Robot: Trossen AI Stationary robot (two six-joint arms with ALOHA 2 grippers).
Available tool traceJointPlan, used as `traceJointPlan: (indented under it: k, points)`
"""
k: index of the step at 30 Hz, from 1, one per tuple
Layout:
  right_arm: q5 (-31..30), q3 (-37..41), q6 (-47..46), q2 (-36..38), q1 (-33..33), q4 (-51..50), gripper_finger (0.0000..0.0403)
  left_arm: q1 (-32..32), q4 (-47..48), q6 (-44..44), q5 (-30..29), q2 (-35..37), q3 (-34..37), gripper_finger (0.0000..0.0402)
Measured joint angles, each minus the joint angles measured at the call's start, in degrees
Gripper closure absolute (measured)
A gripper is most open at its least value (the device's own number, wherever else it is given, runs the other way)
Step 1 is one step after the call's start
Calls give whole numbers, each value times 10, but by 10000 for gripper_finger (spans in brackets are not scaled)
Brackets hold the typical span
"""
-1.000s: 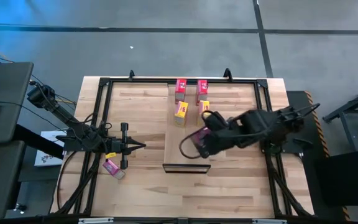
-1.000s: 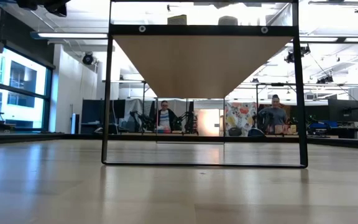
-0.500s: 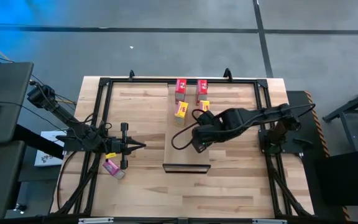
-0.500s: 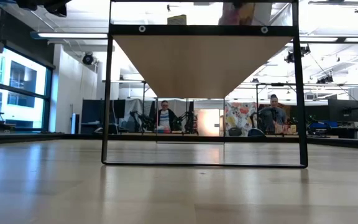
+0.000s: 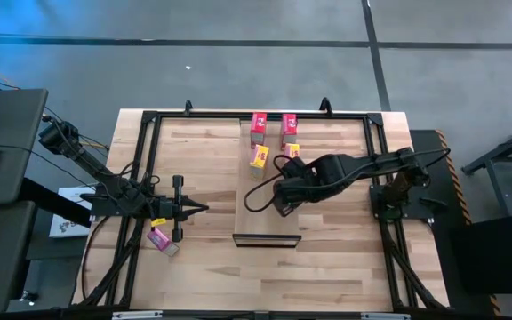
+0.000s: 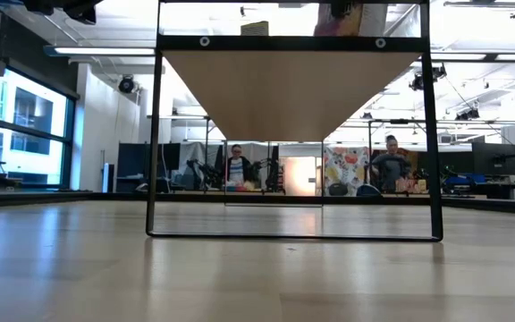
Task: Stack cereal on shelf
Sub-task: Put the right purple cereal box on the shelf
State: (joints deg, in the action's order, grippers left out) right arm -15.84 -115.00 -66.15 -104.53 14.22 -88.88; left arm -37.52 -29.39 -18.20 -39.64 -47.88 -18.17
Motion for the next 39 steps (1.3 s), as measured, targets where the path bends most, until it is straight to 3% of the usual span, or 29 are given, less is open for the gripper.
traceJointPlan:
  k: [6,14,25,39]
  points:
    - [22,0,-31,0,0,7,269,0,0,0,0,0,0,402]
    - [2,0,-136,-1,0,16,269,0,0,0,0,0,0,402]
    - [9,0,-109,-1,-3,59,269,0,0,0,0,0,0,402]
    - [9,0,-139,-2,-7,5,269,0,0,0,0,0,0,401]
